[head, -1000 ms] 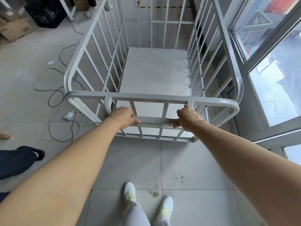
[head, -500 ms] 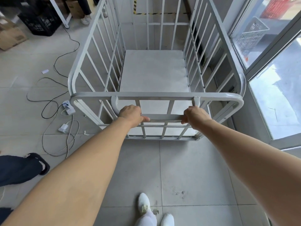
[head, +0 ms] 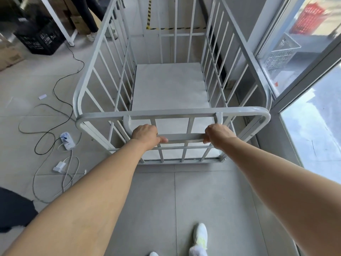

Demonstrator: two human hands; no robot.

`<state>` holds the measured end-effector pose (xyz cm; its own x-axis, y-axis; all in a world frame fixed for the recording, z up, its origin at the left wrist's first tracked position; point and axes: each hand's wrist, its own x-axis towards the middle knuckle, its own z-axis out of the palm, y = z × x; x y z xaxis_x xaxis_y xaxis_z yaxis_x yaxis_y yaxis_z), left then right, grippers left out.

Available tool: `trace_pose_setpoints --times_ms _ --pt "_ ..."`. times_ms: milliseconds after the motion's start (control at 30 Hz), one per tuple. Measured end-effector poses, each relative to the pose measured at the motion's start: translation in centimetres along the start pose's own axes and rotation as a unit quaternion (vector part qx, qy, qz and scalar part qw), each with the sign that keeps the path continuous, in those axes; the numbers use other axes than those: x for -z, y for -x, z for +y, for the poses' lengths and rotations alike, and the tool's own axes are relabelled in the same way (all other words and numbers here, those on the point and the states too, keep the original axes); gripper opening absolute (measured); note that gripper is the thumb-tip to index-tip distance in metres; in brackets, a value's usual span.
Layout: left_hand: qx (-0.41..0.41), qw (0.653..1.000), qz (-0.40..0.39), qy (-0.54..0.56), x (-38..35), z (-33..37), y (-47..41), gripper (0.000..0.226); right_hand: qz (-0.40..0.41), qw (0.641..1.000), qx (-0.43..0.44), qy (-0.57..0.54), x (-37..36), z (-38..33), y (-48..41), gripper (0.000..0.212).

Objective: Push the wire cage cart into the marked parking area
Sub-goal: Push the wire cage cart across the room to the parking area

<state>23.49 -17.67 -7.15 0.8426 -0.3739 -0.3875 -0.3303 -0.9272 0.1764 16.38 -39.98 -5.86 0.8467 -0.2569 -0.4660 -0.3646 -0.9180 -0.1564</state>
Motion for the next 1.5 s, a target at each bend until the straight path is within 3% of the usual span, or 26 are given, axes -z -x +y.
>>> trace_pose_setpoints --times_ms 467,833,1000,1267,1500 --pt "0.011 1.0 0.015 0.016 4.3 3.5 -11.5 0.053 0.004 1.0 0.003 -0.017 7.5 2.2 -11.2 0.02" --pt "-0.014 0.995 -0.065 0.073 6.7 3.6 -19.4 0.043 0.002 1.0 -0.006 0.004 11.6 2.7 -18.3 0.013" --pt "-0.01 0.994 -0.093 0.056 7.7 3.4 -22.5 0.05 -0.003 1.0 0.013 0.021 13.1 2.4 -20.9 0.014" --pt "-0.012 0.999 -0.047 0.023 8.5 3.1 -26.3 0.027 0.0 0.998 0.046 0.052 15.0 1.9 -25.1 0.016" --pt "-0.04 0.998 -0.049 0.005 9.6 0.3 -28.9 0.036 -0.003 0.996 0.045 0.077 16.1 -0.3 -27.8 0.016"
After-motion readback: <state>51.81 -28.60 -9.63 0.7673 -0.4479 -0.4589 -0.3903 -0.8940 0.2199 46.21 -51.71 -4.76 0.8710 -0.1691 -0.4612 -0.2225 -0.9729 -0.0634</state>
